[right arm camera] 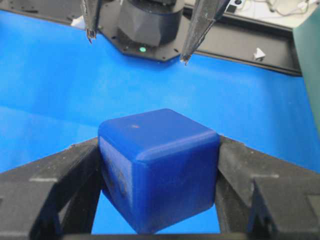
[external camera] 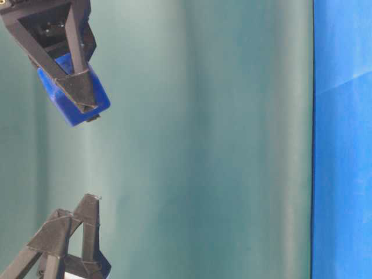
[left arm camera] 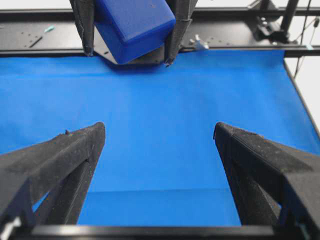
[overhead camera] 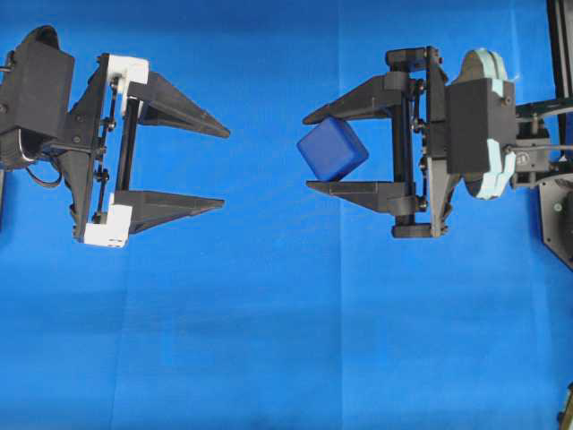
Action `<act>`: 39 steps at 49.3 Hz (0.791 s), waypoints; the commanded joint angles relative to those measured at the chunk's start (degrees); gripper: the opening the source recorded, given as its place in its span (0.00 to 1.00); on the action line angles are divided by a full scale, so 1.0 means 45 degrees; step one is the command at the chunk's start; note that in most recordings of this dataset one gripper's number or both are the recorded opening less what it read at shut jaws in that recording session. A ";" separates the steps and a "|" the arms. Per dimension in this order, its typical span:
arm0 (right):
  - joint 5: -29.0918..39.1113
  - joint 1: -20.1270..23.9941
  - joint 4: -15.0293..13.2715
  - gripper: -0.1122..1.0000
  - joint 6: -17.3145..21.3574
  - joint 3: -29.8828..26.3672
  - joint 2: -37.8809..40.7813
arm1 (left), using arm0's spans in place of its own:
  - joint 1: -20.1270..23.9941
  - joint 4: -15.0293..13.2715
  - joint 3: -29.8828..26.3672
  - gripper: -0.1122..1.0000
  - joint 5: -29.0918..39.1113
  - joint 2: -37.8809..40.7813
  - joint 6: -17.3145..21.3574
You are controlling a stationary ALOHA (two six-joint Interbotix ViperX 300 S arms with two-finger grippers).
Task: Handover the blue block to the right arm after grasping it with the left arm, then place it in the designated position.
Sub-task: 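Pull the cube away to the right with the right gripper, then rotate the right wrist to point the held cube downward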
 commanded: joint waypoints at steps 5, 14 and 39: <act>0.0039 0.0059 0.0039 0.58 0.0020 -0.0273 -0.0195 | 0.0039 -0.0020 -0.0195 0.94 -0.0059 -0.0391 0.0020; 0.0039 0.0117 0.0020 0.58 0.0020 -0.0273 -0.0195 | 0.0039 -0.0020 -0.0195 0.94 -0.0059 -0.0371 0.0000; 0.1680 0.0508 0.0215 0.58 0.0469 -0.0293 -0.0117 | 0.0039 -0.0020 -0.0215 0.94 -0.0059 -0.0371 0.0020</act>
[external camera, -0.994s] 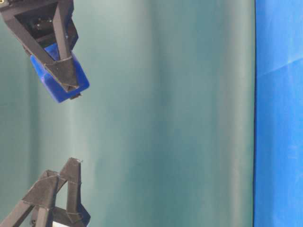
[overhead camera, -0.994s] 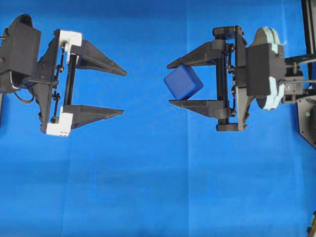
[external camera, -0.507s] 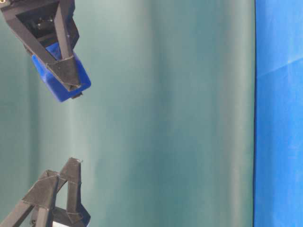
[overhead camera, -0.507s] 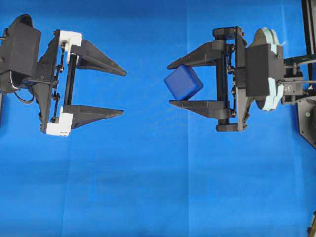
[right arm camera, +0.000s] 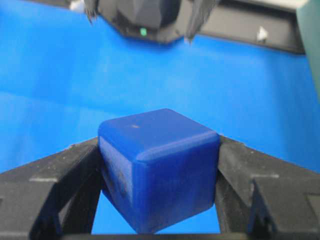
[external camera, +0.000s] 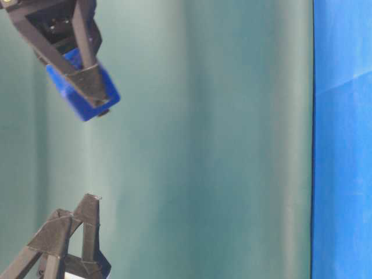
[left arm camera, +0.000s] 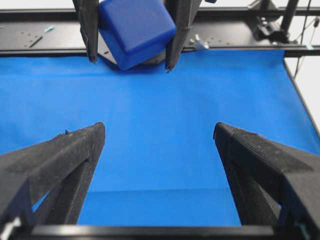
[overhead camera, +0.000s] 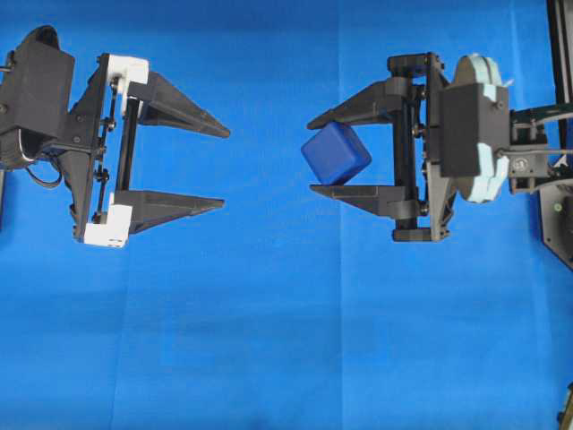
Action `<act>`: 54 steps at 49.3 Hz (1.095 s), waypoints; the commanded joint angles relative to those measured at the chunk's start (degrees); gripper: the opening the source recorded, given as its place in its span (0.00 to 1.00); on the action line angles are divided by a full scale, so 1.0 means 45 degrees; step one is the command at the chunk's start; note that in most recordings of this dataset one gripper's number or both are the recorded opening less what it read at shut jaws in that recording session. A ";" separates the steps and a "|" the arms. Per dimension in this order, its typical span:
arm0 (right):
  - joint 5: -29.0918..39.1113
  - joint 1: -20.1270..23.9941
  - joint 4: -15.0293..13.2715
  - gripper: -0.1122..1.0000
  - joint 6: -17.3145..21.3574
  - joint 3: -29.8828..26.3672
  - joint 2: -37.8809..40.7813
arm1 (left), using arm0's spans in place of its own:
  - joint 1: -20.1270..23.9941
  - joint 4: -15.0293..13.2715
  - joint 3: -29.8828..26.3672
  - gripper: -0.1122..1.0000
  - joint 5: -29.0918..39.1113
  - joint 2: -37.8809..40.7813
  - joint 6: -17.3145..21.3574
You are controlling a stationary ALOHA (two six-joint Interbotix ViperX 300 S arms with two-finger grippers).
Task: Handover the blue block to the right arm after grasping it with the left arm, then place it in the designated position.
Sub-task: 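Rotate the right wrist to point the held cube downward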
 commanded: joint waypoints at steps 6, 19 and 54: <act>0.1504 0.0391 0.0098 0.58 0.0410 -0.0332 -0.0078 | 0.0020 0.0000 -0.0215 0.94 -0.0059 -0.0352 0.0000; 0.2559 0.0684 0.0723 0.58 0.0449 -0.0313 -0.0078 | 0.0039 0.0000 -0.0234 0.94 -0.0059 -0.0332 0.0000; 0.2617 0.0703 0.0820 0.58 0.0449 -0.0332 -0.0059 | 0.0039 -0.0020 -0.0195 0.94 -0.0039 -0.0352 0.0000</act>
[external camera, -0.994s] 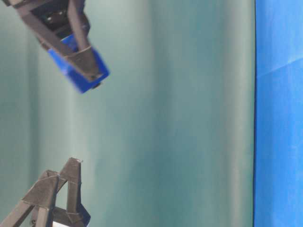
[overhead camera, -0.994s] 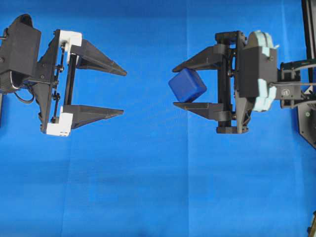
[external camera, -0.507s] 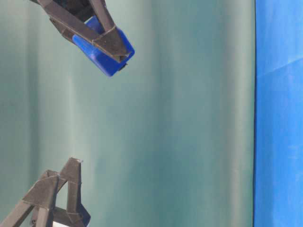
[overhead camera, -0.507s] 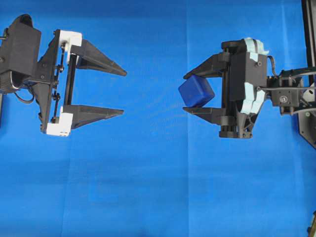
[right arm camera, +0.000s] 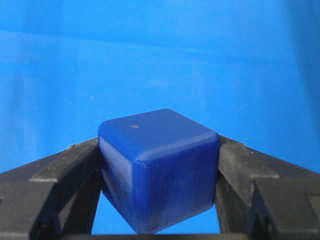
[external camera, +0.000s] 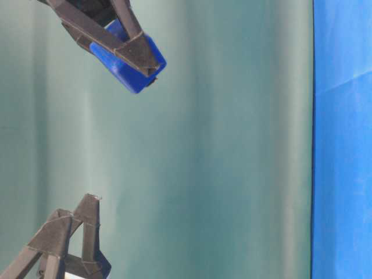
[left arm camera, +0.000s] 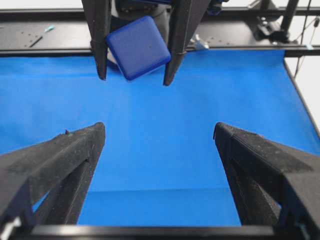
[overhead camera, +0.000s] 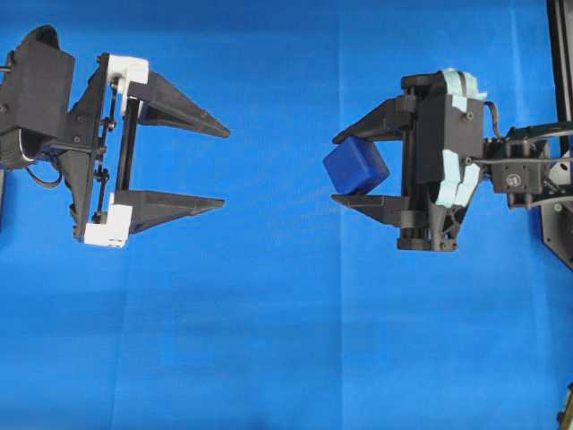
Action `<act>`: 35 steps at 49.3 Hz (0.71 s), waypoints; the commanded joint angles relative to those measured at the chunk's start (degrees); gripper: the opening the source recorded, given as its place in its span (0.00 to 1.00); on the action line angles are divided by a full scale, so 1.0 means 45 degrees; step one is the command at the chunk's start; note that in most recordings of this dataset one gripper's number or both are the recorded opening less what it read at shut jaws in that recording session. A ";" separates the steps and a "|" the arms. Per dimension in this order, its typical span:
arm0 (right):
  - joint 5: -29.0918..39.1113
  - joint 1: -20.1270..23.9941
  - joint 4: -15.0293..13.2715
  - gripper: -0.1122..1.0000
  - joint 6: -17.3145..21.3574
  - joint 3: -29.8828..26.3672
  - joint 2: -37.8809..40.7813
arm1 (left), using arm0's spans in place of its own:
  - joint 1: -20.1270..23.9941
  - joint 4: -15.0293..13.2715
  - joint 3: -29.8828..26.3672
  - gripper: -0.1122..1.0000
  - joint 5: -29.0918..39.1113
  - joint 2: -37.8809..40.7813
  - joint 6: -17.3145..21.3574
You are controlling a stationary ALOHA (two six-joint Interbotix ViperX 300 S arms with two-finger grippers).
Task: Handover the blue block to the right arm after grasping it with the left arm, then place it in the designated position.
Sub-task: 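Rotate the right wrist to point the held cube downward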
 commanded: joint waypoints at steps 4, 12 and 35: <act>-0.0020 0.0020 0.0000 0.58 0.0020 -0.0332 -0.0059 | 0.0039 0.0000 -0.0215 0.94 -0.0078 -0.0352 0.0000; -0.0039 0.0020 0.0000 0.58 0.0020 -0.0332 0.0313 | 0.0039 0.0000 -0.0215 0.94 -0.0078 -0.0332 0.0000; -0.1230 -0.0059 0.0000 0.58 0.0684 -0.0684 0.2852 | 0.0039 -0.0020 -0.0215 0.94 -0.0078 -0.0332 0.0000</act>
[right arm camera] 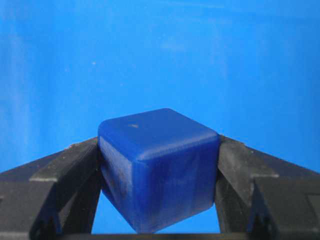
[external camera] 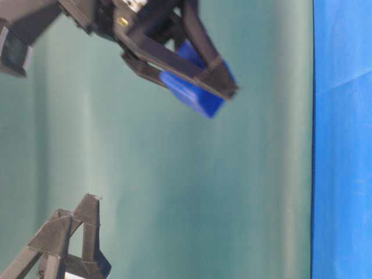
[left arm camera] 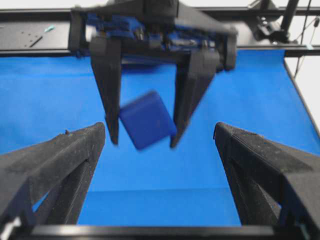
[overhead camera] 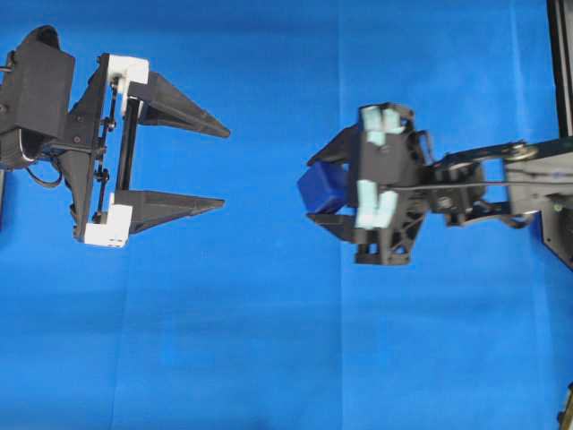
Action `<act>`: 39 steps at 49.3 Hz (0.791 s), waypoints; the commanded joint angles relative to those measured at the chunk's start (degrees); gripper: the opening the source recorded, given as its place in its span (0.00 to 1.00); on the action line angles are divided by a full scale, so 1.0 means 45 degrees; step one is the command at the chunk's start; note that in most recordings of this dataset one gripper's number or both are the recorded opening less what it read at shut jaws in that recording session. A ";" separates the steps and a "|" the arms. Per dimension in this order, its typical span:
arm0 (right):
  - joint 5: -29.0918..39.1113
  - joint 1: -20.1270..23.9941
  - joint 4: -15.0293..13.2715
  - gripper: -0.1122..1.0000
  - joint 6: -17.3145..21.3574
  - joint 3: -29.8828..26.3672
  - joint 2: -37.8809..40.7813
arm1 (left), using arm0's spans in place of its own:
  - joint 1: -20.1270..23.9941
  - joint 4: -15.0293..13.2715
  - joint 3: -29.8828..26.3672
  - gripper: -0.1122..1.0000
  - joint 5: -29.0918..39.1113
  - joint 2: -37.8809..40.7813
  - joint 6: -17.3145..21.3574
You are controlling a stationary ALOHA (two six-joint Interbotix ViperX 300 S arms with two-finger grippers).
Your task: Handover the blue block to the right arm after grasping it with the left arm, then place it in the designated position.
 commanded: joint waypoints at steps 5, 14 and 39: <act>-0.1191 -0.0215 0.0000 0.58 0.0449 -0.0469 0.0957 | 0.0039 0.0000 -0.0215 0.94 -0.0078 -0.0352 0.0020; -0.2422 -0.0547 0.0000 0.58 0.1035 -0.0645 0.2422 | 0.0039 0.0000 -0.0215 0.94 -0.0059 -0.0352 0.0020; -0.3867 -0.0801 0.0020 0.58 0.2363 -0.2246 0.6152 | 0.0039 0.0000 -0.0156 0.94 -0.0059 -0.0391 0.0020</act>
